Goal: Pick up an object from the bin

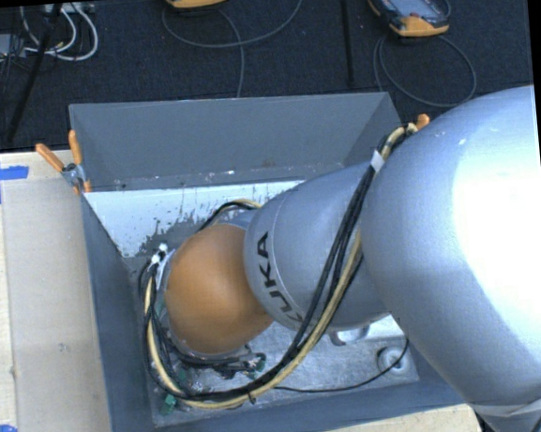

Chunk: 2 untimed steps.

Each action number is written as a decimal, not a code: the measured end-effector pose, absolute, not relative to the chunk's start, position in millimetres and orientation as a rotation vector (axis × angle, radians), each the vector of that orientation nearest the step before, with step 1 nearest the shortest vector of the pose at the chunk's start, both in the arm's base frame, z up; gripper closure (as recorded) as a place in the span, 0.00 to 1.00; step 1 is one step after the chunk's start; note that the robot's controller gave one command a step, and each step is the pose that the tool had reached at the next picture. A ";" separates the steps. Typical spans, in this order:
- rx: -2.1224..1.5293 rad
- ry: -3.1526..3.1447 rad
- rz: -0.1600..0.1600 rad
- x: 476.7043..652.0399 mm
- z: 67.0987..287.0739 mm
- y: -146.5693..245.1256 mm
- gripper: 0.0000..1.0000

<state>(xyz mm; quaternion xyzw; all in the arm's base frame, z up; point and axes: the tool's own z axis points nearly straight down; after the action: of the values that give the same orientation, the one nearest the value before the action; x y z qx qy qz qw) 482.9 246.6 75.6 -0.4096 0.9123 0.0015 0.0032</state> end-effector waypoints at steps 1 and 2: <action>-1.280 2.867 0.001 483.1 107.4 247.7 1.00; -1.272 2.870 0.001 483.4 146.5 248.7 1.00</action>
Offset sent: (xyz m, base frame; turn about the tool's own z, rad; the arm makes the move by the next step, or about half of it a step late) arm 0.0000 0.0000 0.0307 0.0000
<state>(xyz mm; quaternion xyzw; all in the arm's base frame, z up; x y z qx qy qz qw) 483.4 248.7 146.5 -0.4053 0.9142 0.0003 0.0013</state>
